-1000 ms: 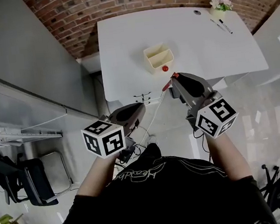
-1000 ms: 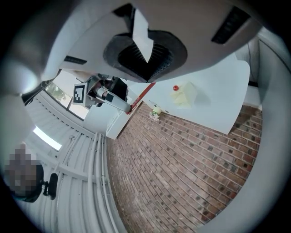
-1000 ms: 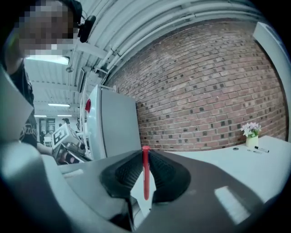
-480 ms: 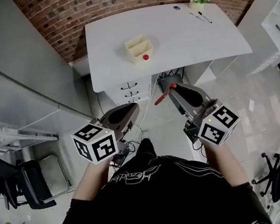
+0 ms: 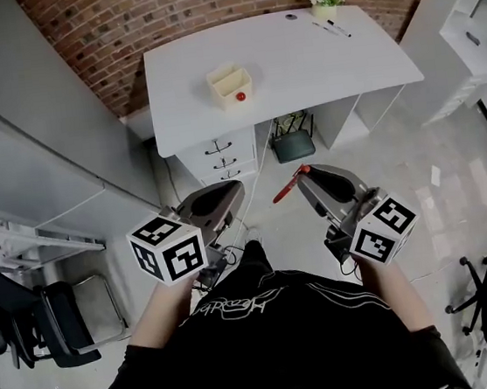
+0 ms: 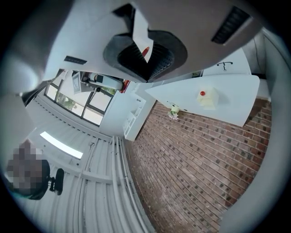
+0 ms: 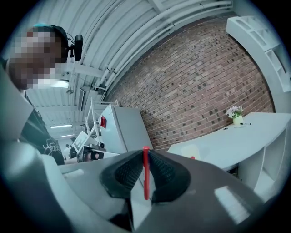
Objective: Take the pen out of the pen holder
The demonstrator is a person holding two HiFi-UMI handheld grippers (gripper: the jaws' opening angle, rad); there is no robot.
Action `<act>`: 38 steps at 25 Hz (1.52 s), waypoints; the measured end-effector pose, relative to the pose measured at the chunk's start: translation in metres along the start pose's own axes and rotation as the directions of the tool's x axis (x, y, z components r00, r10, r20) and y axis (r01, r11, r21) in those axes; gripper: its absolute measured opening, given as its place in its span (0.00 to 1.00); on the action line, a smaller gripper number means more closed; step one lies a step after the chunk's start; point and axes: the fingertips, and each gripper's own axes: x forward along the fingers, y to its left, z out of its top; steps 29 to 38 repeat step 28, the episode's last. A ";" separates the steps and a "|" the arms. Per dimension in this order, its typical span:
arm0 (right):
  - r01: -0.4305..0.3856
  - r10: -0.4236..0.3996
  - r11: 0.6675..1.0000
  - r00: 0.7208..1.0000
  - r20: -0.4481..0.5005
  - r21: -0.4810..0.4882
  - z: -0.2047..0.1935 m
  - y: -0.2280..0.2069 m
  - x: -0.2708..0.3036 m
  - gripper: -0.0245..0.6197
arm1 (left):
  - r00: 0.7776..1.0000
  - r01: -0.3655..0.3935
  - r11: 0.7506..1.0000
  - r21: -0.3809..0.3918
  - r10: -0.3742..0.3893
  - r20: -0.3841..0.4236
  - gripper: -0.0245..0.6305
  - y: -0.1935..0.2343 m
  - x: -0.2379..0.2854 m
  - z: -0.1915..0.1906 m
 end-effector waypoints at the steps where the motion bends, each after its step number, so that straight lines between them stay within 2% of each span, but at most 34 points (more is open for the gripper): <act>1: -0.002 0.002 1.000 1.000 0.000 0.006 -0.002 0.002 -0.005 0.11 | 1.000 -0.001 1.000 0.002 0.001 0.002 0.04 -0.003 -0.001 -0.001; 15: -0.005 0.005 1.000 1.000 0.005 0.019 -0.011 0.007 -0.026 0.11 | 0.998 -0.048 0.999 -0.003 0.048 0.032 0.04 -0.006 -0.013 -0.004; 23: -0.014 0.014 1.000 1.000 0.008 0.014 -0.009 0.008 -0.026 0.11 | 0.998 -0.054 0.998 0.008 0.054 0.036 0.04 -0.008 -0.012 0.001; 28: -0.010 0.010 1.000 1.000 0.006 0.020 -0.011 0.007 -0.029 0.11 | 0.998 -0.056 0.998 -0.020 0.057 0.034 0.04 -0.004 -0.012 0.001; 38: -0.010 0.010 1.000 1.000 0.006 0.020 -0.011 0.007 -0.029 0.11 | 0.998 -0.056 0.998 -0.020 0.057 0.034 0.04 -0.004 -0.012 0.001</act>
